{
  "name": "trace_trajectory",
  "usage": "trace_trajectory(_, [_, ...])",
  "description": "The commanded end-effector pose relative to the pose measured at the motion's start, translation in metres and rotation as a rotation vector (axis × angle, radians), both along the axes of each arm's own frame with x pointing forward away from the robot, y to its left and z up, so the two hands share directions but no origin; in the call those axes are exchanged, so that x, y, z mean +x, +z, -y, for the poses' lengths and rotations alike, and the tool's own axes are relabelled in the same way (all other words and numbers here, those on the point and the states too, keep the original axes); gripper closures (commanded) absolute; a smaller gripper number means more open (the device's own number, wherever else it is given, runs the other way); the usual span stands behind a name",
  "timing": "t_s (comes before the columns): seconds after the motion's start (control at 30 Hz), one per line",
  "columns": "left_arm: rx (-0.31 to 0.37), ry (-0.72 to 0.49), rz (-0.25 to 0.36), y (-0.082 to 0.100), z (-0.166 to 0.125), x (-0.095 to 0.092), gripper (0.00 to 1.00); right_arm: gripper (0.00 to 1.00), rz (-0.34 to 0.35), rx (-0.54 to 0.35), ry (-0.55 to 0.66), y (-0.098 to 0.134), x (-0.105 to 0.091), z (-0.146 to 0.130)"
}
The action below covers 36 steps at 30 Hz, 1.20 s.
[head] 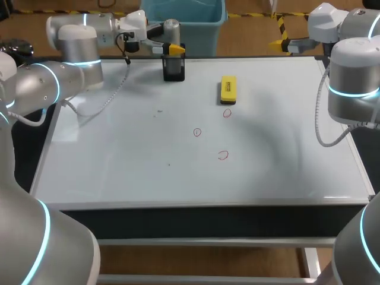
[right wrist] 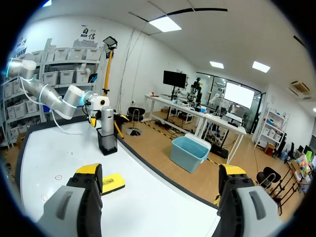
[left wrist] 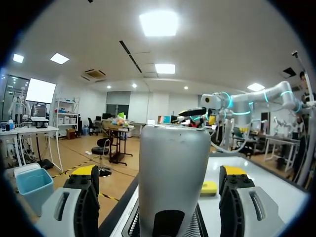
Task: Pick up the inspection probe, press it on each red-marked spot on the whiteboard one by one, put down the probe, pick up the eraser, and wipe off all the red marks.
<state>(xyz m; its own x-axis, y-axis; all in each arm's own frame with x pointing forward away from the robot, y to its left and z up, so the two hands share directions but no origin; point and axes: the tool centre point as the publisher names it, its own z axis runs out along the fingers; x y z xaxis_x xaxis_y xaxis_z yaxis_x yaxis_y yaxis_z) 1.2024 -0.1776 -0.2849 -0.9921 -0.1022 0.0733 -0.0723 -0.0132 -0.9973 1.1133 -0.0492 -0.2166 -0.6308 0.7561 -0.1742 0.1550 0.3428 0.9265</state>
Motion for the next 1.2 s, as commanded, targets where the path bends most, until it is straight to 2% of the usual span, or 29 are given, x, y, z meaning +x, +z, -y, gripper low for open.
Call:
trace_trajectory(0.03, [-0.003,-0.01,0.004,0.0,0.0,0.006,0.0,0.0,-0.001,-0.001,0.001,0.0,0.0,0.0])
trace_trajectory(0.17, [-0.002,-0.008,0.005,0.0,-0.001,0.006,0.0,0.0,-0.001,-0.001,0.001,0.0,0.0,0.0])
trace_trajectory(0.2, [-0.002,-0.006,0.001,-0.001,-0.001,0.006,0.06,0.0,-0.001,-0.001,0.001,0.0,0.0,0.0])
trace_trajectory(0.27, [-0.003,-0.004,-0.004,-0.003,-0.001,0.006,0.49,0.0,-0.001,-0.001,0.001,0.0,0.0,0.0])
trace_trajectory(0.33, [-0.004,-0.004,-0.007,-0.004,-0.001,0.005,0.58,0.0,-0.001,-0.001,0.001,0.0,0.0,0.0])
trace_trajectory(0.37, [-0.004,-0.005,-0.009,-0.004,0.0,0.005,0.7,0.0,-0.001,-0.001,0.001,0.0,0.0,0.0])
trace_trajectory(0.4, [-0.004,-0.005,-0.01,-0.004,0.0,0.005,1.0,0.0,-0.001,-0.001,0.001,0.0,0.0,0.0])
trace_trajectory(0.67, [-0.009,-0.005,-0.005,-0.001,0.0,0.003,1.0,0.0,-0.001,-0.001,0.001,0.0,0.0,0.0])
trace_trajectory(1.2, [0.005,-0.006,0.043,0.041,0.0,-0.009,1.0,0.0,-0.001,-0.001,0.001,0.0,0.0,0.0])
